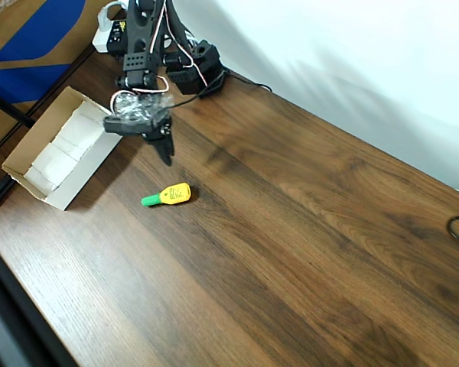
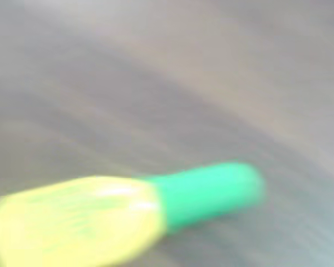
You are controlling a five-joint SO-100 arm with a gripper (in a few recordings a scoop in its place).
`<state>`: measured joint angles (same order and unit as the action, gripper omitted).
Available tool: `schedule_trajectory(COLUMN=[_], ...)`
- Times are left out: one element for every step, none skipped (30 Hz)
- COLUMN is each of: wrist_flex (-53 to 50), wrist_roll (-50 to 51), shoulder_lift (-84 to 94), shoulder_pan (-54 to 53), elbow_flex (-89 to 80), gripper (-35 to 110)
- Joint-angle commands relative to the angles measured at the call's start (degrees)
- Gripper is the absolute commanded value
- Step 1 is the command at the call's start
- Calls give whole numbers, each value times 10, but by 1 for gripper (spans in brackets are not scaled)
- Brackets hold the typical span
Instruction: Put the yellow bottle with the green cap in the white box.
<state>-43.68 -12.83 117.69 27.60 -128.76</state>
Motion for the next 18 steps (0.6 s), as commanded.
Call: schedule_trajectory(wrist_flex=[-23,-27,-29,-29,-29,-29,-29,-29,-29,-29,-32,-40,-47,-54,-61,-67,-75,-82], wrist_roll=[-11,-11,-13,-14,-16,-17,-18,-20,-21,-22,-23,-22,-22,-22,-22,-23,-23,-24], shoulder_lift=[2,0,-3,-7,-13,-19,-26,-33,-39,-43,-48,-55,-62,-69,-75,-82,-91,-100], shoulder_pan=[23,25,25,21,16,9,1,-8,-15,-21,-27,-33,-36,-40,-42,-46,-50,-54], elbow_flex=[41,42,42,44,47,50,54,60,66,73,82,94,108,120,133,147,163,179], gripper=[14,14,15,16,17,18,18,19,19,19,19,19,19,19,19,19,19,19])
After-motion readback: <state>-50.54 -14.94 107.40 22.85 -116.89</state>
